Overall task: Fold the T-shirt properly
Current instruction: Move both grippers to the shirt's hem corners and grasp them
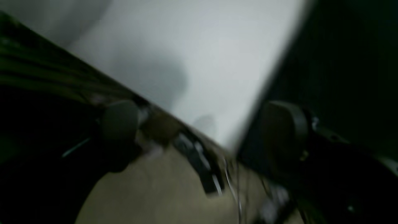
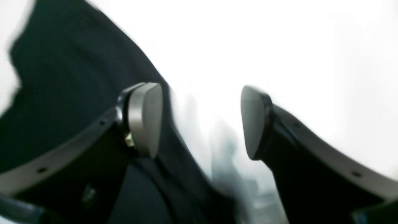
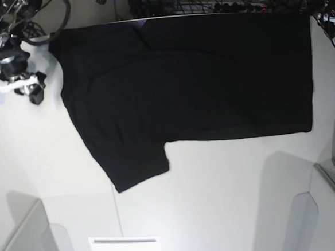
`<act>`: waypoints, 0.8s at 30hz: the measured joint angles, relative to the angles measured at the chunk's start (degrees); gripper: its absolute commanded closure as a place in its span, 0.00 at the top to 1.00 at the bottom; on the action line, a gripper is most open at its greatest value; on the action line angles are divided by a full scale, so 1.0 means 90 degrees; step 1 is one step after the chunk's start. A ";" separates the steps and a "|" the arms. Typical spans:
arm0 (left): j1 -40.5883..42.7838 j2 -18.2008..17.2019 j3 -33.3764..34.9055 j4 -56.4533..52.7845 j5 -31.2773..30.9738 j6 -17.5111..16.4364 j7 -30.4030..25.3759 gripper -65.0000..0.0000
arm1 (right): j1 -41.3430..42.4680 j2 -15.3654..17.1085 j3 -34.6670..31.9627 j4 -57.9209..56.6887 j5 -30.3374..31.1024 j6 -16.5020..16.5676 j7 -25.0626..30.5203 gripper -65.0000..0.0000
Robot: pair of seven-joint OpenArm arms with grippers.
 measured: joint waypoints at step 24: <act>-0.1326 -0.1137 0.1965 -0.1146 0.0019 -0.0027 0.0019 0.48 | 0.5501 0.1146 -0.4903 -0.7774 -0.1042 -0.0721 0.1943 0.58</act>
